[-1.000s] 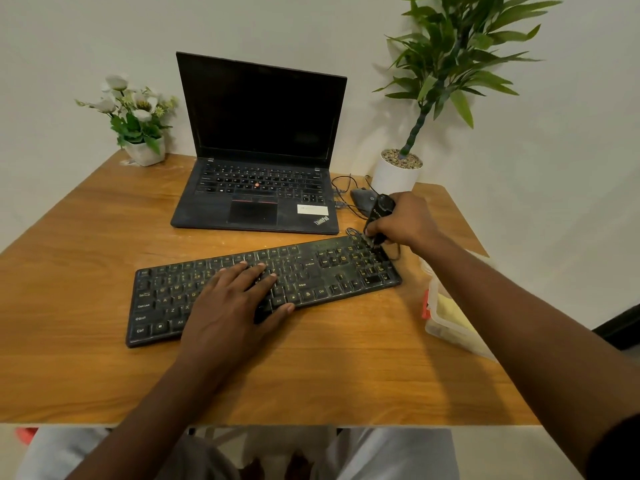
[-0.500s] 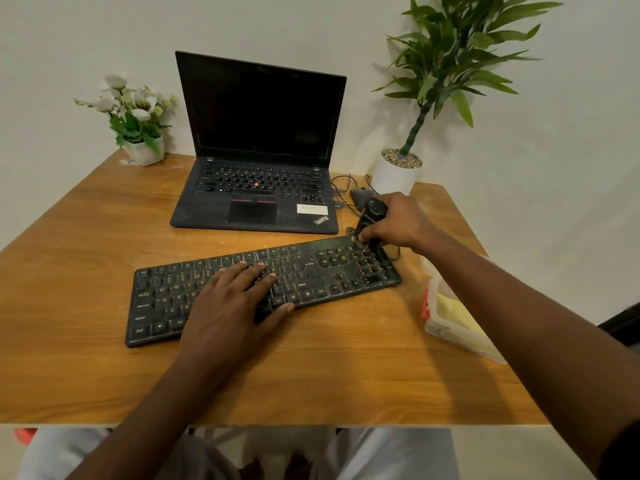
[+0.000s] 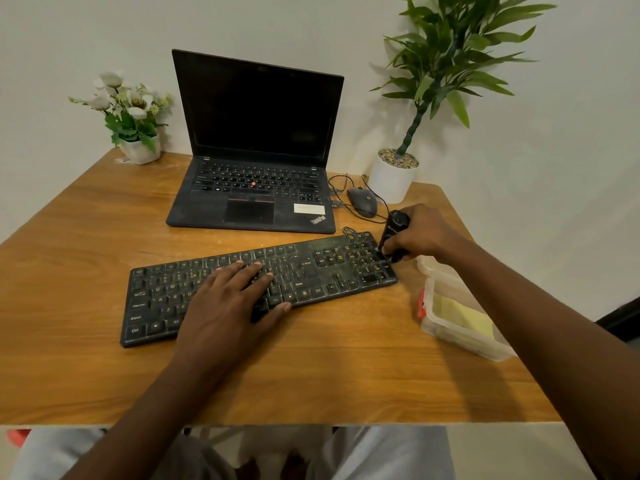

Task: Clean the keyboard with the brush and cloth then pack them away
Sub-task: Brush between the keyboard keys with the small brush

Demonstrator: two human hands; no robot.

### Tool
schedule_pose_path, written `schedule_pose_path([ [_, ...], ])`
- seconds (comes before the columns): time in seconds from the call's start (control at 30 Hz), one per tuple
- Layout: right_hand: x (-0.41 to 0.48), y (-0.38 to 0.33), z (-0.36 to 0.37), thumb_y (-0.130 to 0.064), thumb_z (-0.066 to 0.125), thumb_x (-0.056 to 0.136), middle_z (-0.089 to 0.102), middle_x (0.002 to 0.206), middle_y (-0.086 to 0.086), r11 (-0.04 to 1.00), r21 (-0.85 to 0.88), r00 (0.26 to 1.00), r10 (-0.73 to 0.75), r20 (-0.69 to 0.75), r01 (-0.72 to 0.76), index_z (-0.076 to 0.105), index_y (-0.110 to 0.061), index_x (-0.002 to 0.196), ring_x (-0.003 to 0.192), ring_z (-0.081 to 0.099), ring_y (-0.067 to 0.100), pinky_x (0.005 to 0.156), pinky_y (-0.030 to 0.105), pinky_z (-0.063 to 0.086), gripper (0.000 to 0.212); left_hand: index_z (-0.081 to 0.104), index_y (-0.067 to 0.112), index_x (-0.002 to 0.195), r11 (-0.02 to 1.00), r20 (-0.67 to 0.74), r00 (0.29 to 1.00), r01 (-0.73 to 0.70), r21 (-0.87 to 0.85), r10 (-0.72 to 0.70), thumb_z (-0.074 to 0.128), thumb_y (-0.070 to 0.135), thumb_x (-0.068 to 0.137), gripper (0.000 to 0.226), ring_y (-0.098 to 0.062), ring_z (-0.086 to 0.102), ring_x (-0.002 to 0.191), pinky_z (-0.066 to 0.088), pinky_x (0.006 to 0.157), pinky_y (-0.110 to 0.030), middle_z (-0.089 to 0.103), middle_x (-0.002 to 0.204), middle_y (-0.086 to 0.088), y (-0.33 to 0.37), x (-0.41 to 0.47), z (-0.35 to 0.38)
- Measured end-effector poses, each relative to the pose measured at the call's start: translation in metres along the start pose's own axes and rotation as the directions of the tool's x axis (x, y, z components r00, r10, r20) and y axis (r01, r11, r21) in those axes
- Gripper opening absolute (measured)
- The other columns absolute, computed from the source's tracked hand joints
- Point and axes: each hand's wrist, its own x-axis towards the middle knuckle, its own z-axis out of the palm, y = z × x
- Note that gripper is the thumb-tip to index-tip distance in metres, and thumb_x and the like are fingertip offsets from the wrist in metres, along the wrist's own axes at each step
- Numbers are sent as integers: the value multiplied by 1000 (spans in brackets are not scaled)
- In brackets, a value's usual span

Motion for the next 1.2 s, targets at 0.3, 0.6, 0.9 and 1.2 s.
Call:
schedule_pose_path([
  [0.3, -20, -13, -11, -9, 97, 69, 73, 100, 16, 987, -151, 985, 82, 150, -59, 67, -7, 103, 77, 79, 30, 69, 43, 68, 46, 50, 33, 149, 1000, 5, 1000, 7, -8, -7, 26, 83, 92, 79, -22, 41, 147, 29, 119, -44, 50, 157, 2, 1, 0, 1],
  [0.6, -16, -31, 21, -15, 97, 69, 75, 101, 9, 989, 116, 995, -85, -50, 91, 70, -9, 106, 87, 77, 25, 72, 45, 68, 46, 48, 34, 151, 1000, 3, 1000, 10, 0, -10, 25, 83, 93, 79, -21, 38, 148, 29, 120, -44, 47, 159, 3, 1, 0, 0],
  [0.9, -23, -55, 30, -24, 96, 72, 70, 99, -1, 977, -46, 978, -205, 34, 206, 66, -19, 106, 89, 68, 14, 61, 22, 52, 45, 49, 34, 150, 1000, 5, 1000, 13, 6, -13, 26, 83, 94, 78, -22, 40, 147, 31, 119, -45, 48, 158, 2, 1, 0, 0],
  [1.2, -34, -46, 13, -8, 95, 71, 71, 110, 11, 998, 13, 956, -55, 289, 54, 63, -15, 106, 87, 77, 25, 67, 35, 67, 48, 51, 33, 149, 1000, 2, 1000, 8, -6, -8, 26, 83, 94, 79, -24, 42, 146, 30, 119, -45, 52, 155, 0, 1, 0, 1],
])
